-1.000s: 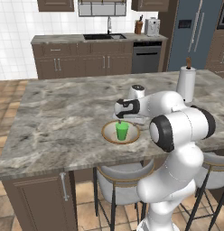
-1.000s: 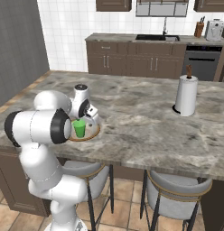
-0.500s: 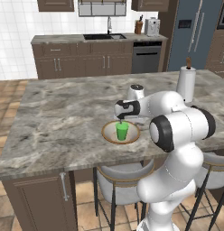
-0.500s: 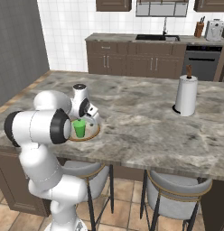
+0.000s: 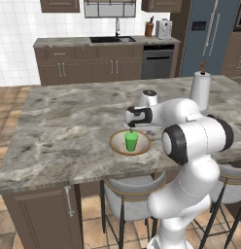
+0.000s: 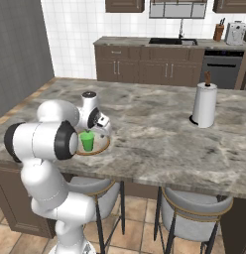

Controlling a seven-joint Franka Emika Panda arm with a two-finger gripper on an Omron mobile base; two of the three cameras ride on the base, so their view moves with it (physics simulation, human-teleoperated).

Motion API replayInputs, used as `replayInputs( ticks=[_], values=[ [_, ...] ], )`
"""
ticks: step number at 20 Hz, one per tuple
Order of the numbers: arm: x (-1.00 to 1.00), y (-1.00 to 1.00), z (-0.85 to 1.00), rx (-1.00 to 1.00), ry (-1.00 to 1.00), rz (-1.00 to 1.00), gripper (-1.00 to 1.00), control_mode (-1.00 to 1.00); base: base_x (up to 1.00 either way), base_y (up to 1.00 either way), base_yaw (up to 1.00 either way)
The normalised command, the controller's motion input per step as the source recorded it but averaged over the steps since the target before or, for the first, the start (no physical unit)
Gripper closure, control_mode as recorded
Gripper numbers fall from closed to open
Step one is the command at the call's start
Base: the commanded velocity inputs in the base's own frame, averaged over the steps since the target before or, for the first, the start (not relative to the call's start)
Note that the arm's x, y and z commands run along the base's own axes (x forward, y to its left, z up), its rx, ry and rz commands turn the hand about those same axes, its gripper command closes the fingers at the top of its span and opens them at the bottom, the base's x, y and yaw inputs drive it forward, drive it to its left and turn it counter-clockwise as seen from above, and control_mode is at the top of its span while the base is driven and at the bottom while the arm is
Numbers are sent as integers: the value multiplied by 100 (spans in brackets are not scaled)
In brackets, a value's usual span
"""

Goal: Place the cup inside the bowl on the dining table and move the bowl to any counter.

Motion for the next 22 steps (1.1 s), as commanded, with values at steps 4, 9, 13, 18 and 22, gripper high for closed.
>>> replayInputs(
  ticks=[4, 9, 13, 18, 22],
  values=[
    [-1, -9, 14, 0, -9, 7, -100, -100, 0, 0, 0],
    [0, -11, 17, 0, -7, 7, -100, -100, 0, 0, 0],
    [-4, -11, 4, 0, -3, 8, -100, -100, 0, 0, 0],
    [0, -17, 0, 0, -1, 7, -100, -100, 0, 0, 0],
    [-2, -26, 0, 0, 0, 4, -100, -100, 0, 0, 0]
  ],
)
